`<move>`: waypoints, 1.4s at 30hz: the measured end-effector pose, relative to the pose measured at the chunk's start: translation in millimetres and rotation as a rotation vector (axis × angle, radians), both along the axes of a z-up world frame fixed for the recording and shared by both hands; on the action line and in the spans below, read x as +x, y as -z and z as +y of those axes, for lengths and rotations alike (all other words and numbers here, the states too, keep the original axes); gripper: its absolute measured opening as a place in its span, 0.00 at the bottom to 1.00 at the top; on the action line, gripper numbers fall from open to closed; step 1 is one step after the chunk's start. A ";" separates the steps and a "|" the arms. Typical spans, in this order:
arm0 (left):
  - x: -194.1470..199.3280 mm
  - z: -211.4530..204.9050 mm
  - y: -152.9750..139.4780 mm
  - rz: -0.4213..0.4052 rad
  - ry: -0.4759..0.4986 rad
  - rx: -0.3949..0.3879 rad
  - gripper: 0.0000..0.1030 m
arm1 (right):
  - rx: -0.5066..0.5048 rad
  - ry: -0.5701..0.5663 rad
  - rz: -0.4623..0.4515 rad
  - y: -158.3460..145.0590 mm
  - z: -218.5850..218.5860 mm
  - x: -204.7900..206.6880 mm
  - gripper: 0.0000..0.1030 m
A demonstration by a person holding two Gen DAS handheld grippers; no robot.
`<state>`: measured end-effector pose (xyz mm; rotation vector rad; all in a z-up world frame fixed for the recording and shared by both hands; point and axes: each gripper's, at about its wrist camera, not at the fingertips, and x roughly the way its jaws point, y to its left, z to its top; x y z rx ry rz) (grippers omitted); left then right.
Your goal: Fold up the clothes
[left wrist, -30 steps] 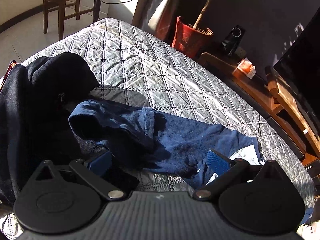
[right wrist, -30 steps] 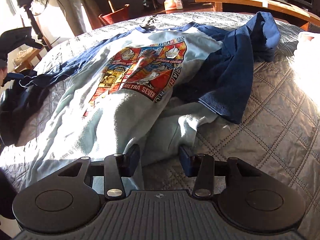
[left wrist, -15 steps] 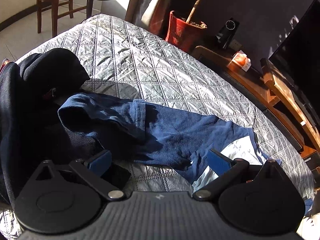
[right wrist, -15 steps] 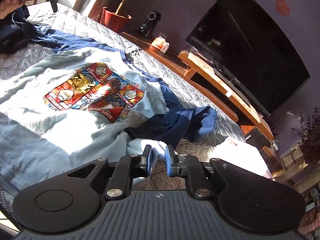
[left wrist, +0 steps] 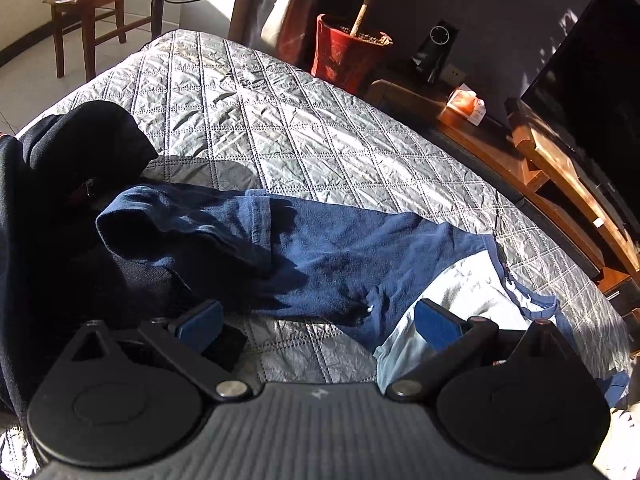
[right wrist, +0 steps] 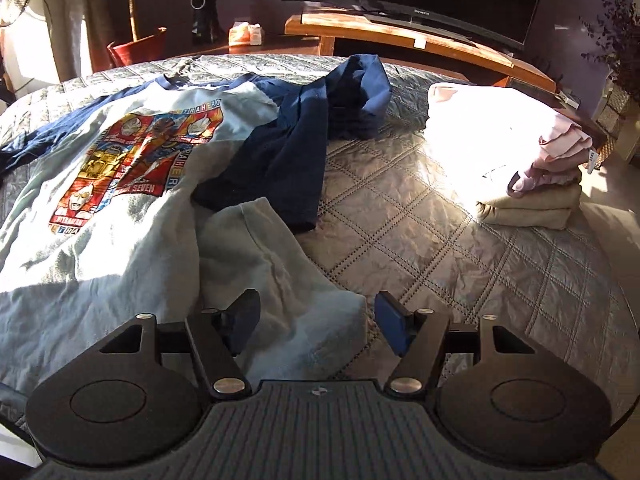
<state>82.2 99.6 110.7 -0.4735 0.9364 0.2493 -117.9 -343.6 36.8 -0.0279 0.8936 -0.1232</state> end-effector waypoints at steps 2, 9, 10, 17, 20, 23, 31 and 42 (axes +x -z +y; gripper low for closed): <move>0.4 -1.4 0.6 0.002 0.004 0.001 0.99 | 0.075 0.027 0.028 5.6 -10.9 -1.1 0.64; 1.3 -8.8 3.0 0.007 0.027 0.008 0.99 | 0.171 0.001 0.087 10.4 -9.9 -23.1 0.09; 1.5 -9.5 3.5 0.010 0.030 0.009 0.99 | 0.173 0.001 0.105 9.1 -8.7 -29.5 0.09; 1.6 -12.5 3.0 0.008 0.040 0.010 0.99 | -0.049 0.061 0.144 -9.5 -2.0 -60.5 0.34; 1.6 -13.5 3.4 0.010 0.044 0.012 0.99 | -0.109 0.026 0.056 -28.5 9.1 -59.3 0.36; 1.8 -14.5 3.9 0.011 0.048 0.014 0.98 | -0.082 -0.033 -0.047 -46.7 23.3 -36.2 0.36; 2.2 -13.7 4.6 0.015 0.049 0.011 0.99 | 0.062 -0.052 0.118 2.7 17.1 -2.9 0.37; 1.4 -13.5 4.0 0.014 0.051 0.008 0.99 | 0.087 -0.118 -0.017 -40.6 26.6 6.8 0.59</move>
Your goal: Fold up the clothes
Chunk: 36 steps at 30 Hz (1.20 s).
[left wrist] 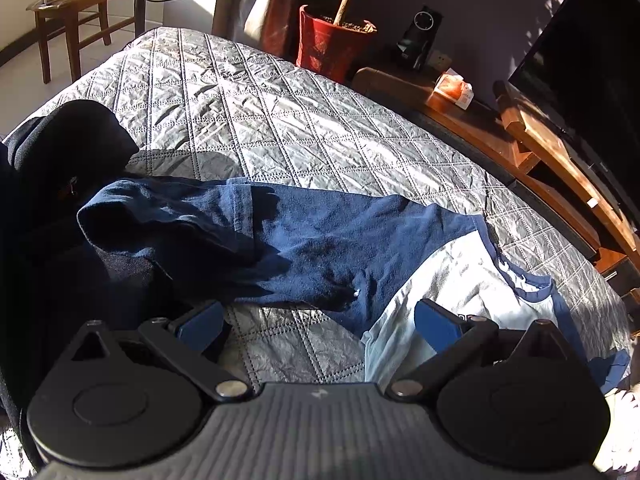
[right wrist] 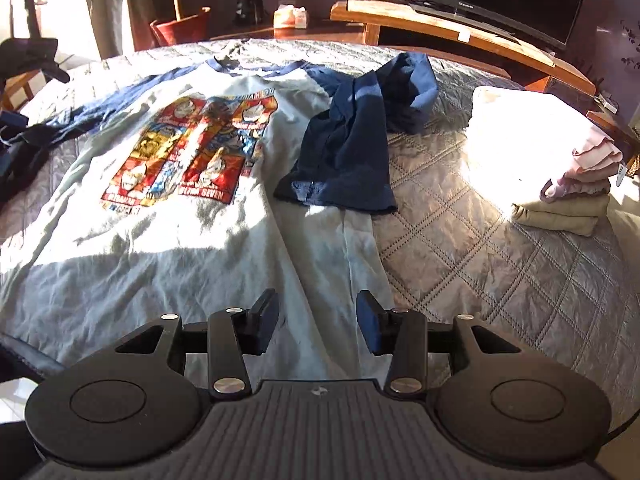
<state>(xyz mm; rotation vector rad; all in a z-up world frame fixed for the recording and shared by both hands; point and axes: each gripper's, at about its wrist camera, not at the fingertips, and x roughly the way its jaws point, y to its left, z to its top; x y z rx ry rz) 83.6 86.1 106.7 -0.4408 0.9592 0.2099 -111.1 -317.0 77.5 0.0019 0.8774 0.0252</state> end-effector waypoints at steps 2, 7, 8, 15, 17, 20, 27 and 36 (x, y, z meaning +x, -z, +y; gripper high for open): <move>0.7 -1.3 0.7 0.001 0.001 0.003 0.99 | -0.005 -0.030 -0.047 -2.1 11.0 25.4 0.59; 2.5 -4.3 2.6 0.006 0.006 0.005 0.99 | -0.002 -0.109 0.040 36.7 36.0 74.3 0.40; 2.6 -4.3 2.9 0.008 0.007 0.004 0.99 | -0.037 -0.149 0.068 45.0 45.0 77.2 0.30; 3.0 5.9 -3.1 -0.013 -0.011 -0.001 0.98 | -0.257 -0.400 -0.029 14.3 100.7 47.0 0.36; 3.3 11.4 -5.5 -0.019 -0.021 0.001 0.99 | -0.225 -0.543 -0.069 -2.5 129.3 33.7 0.42; 2.9 18.0 -6.8 -0.018 -0.032 0.008 0.99 | -0.191 -0.774 -0.078 -12.0 181.1 11.4 0.72; 0.7 33.2 -10.0 -0.022 -0.049 -0.001 0.99 | -0.048 -0.956 0.106 19.3 285.0 -4.6 0.64; -1.6 48.5 -17.2 -0.043 -0.056 -0.030 0.99 | -0.005 -0.778 0.157 39.1 275.3 -1.2 0.02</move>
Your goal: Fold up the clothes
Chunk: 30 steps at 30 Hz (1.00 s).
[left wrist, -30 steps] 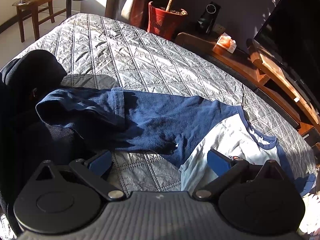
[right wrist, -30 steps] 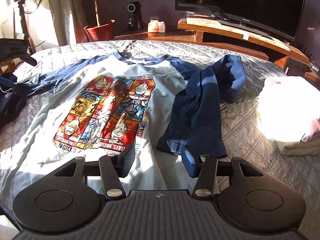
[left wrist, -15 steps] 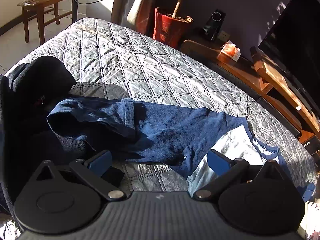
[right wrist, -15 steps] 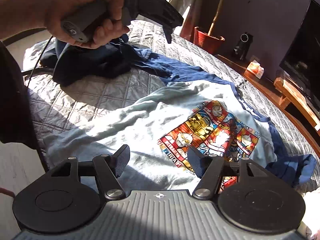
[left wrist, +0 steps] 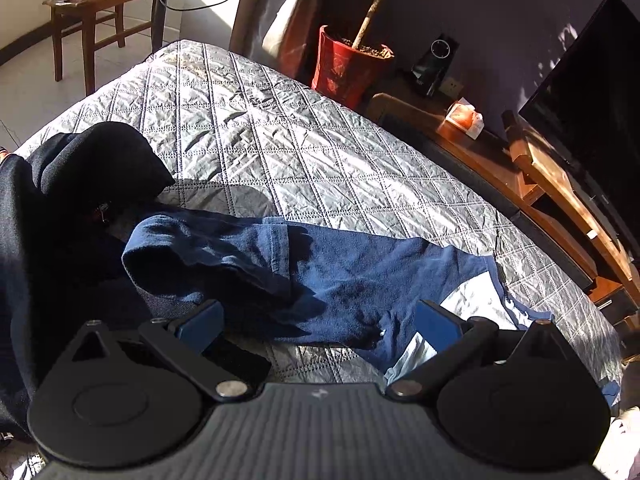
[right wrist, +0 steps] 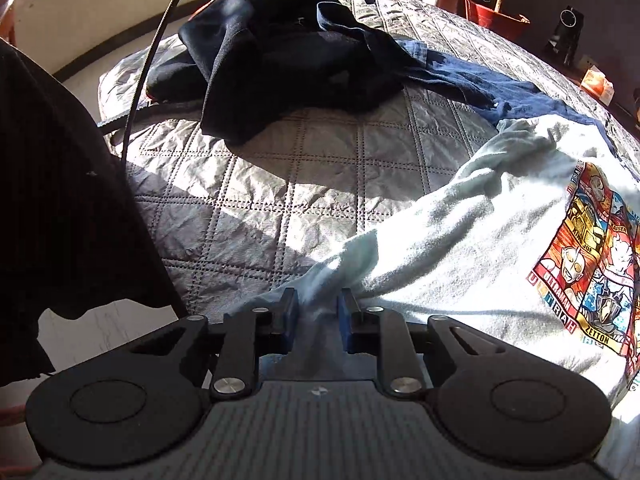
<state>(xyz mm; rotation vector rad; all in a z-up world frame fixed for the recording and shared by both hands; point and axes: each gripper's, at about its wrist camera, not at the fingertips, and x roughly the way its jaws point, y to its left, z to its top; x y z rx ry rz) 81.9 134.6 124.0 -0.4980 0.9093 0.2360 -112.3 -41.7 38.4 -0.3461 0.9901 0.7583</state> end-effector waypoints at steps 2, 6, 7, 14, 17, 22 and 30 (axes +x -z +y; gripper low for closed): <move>0.1 0.8 0.0 0.000 -0.001 -0.003 0.99 | 0.028 0.018 0.004 -3.3 2.1 -1.4 0.02; 0.1 -1.8 1.1 0.005 0.004 0.000 0.99 | 0.058 -0.008 0.035 -4.6 19.0 -8.7 0.02; 0.3 -2.9 1.8 0.007 0.006 0.002 0.99 | 0.056 -0.022 0.038 -3.2 24.4 -9.7 0.02; 1.9 -7.8 3.2 0.010 0.022 0.007 0.99 | 0.148 0.178 -0.029 -32.4 -40.1 13.9 0.37; 2.7 -11.5 4.1 0.014 0.030 0.012 0.99 | 0.093 0.380 -0.143 -50.1 -106.7 38.0 0.52; 4.8 -23.4 7.7 0.023 0.064 0.027 0.99 | 0.036 0.642 -0.144 -46.7 -213.5 78.6 0.60; 9.1 -52.6 15.5 0.044 0.132 0.055 0.99 | -0.013 0.840 -0.137 -19.9 -293.5 96.3 0.59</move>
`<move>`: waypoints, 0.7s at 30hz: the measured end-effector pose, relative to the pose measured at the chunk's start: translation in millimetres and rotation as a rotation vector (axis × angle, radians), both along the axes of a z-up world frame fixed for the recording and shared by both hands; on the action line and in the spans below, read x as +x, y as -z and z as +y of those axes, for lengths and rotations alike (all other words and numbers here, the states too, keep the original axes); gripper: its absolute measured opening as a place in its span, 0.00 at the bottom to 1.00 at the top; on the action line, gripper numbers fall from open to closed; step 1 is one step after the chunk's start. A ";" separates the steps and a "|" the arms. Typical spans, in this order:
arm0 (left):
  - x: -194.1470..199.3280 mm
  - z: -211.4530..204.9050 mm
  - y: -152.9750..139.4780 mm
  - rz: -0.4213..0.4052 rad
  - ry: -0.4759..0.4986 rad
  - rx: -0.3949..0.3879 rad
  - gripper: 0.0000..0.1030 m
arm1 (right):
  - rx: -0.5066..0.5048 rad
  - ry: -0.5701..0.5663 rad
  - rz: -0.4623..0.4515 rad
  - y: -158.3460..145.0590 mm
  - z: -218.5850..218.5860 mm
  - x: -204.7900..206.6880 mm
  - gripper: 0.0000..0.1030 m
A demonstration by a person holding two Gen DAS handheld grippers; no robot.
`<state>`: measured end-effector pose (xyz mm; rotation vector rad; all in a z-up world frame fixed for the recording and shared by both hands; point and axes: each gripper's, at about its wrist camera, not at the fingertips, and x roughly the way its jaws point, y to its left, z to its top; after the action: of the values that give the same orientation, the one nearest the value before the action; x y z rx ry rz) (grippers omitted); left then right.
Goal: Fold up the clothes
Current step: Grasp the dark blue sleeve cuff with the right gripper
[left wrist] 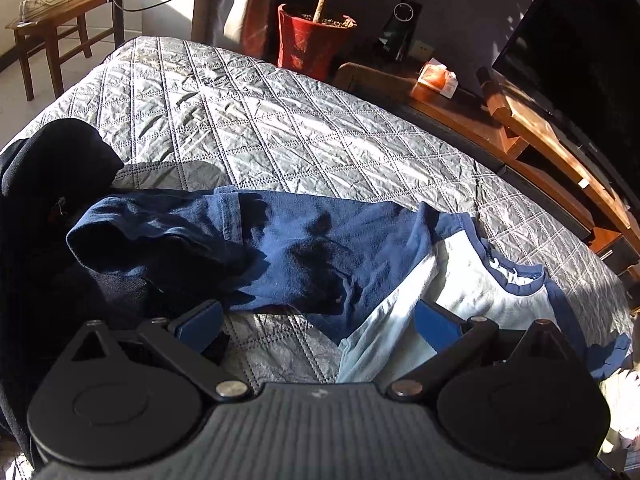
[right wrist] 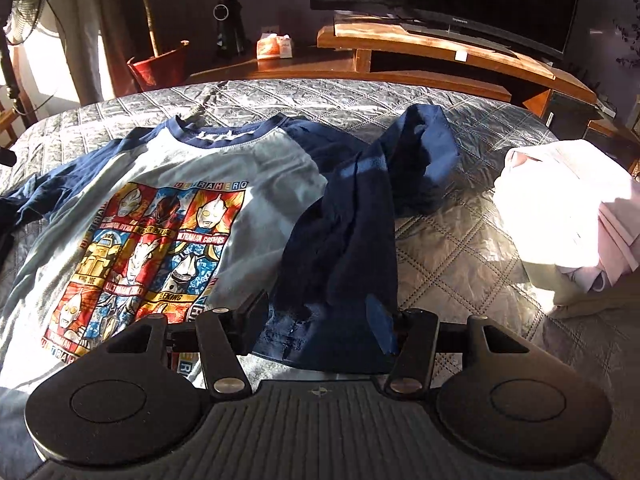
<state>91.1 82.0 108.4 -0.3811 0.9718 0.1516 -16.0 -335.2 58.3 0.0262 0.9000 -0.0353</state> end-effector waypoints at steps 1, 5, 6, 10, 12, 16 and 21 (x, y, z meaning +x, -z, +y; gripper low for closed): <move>0.3 -2.6 0.7 0.002 0.004 0.003 0.99 | -0.009 0.017 0.002 2.5 -5.2 0.2 0.59; 1.5 -10.0 3.4 0.008 0.013 0.005 0.99 | 0.074 0.072 0.005 13.7 -30.8 -4.1 0.70; 1.6 -12.1 4.0 0.010 0.014 0.004 0.99 | 0.128 0.078 0.021 17.8 -35.2 -5.0 0.75; 2.6 -21.9 6.9 0.017 0.028 0.009 0.99 | 0.150 0.040 0.037 30.1 -29.2 -5.2 0.75; 2.9 -28.1 8.6 0.022 0.038 0.015 0.99 | 0.140 0.036 0.039 32.8 -26.5 -3.9 0.46; 3.6 -36.6 11.3 0.027 0.053 0.023 0.99 | 0.118 0.071 -0.041 15.4 -34.6 -8.9 0.15; 3.2 -40.9 11.3 0.027 0.062 0.025 0.99 | 0.030 0.054 -0.061 -1.8 -43.8 -23.2 0.54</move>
<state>94.3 41.1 97.1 -0.3259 1.0061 0.1124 -39.1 -379.1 60.1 0.0789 0.8391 -0.0714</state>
